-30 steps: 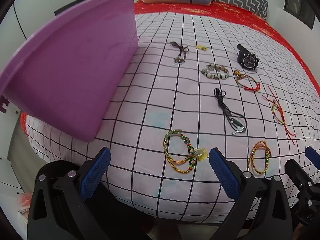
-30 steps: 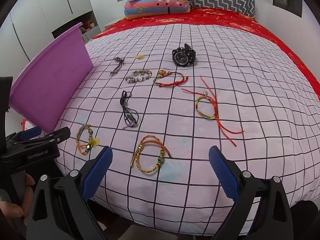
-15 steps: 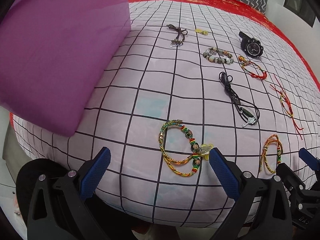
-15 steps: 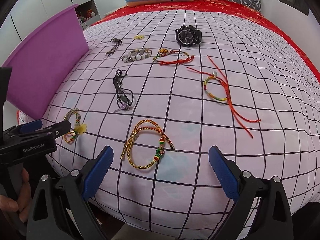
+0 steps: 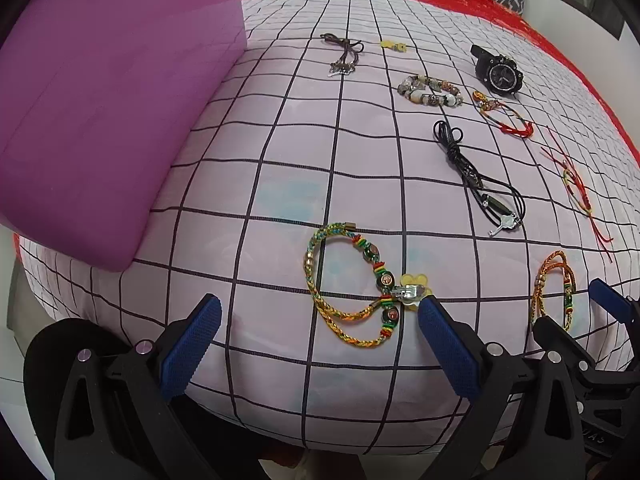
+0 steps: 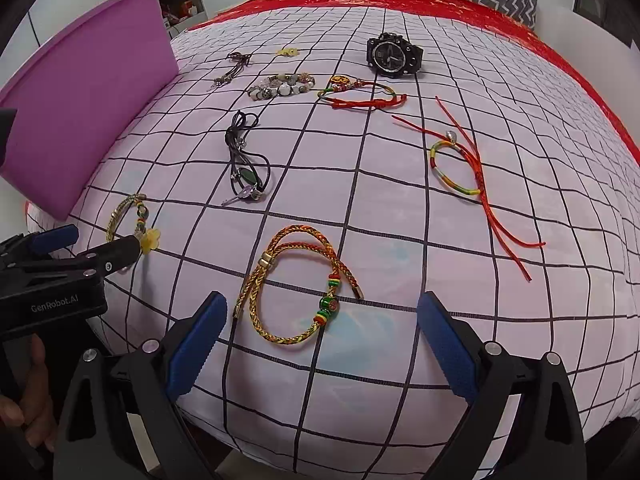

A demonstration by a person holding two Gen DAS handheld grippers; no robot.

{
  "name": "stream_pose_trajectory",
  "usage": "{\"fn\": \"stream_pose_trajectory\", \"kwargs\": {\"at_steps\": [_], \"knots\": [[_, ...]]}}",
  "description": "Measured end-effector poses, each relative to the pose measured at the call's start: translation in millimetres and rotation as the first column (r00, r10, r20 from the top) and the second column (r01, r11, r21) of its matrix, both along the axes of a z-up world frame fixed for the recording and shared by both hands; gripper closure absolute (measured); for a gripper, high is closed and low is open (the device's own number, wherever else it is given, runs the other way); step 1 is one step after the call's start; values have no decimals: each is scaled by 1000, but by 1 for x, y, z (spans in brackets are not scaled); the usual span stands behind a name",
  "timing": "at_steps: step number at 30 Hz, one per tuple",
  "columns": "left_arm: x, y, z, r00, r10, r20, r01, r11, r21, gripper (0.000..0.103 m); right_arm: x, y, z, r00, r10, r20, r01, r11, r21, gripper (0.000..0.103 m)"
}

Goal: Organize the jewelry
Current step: 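Grasp the gold braided bracelet with the right tool while the left tool grasps the green beaded bracelet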

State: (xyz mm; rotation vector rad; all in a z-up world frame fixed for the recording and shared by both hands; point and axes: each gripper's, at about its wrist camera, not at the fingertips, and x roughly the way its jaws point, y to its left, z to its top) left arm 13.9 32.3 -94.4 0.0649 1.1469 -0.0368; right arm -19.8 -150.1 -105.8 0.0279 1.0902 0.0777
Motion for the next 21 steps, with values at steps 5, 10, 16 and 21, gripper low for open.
{"fn": "stream_pose_trajectory", "kwargs": {"at_steps": [5,10,16,21], "knots": [[6,12,-8,999,24,-35,-28,995,-92,6,1,6,-5,1000,22,5,-22,998,-52,11],[6,10,-10,999,20,-31,-23,995,-97,8,2,8,-7,999,35,6,-34,997,-69,11],[3,3,-7,1000,-11,-19,10,997,-78,38,0,10,-5,998,52,21,-50,996,-76,37],[2,6,-1,1000,-16,-9,15,995,-99,84,-2,8,-1,998,55,28,-53,996,-66,77]]}}
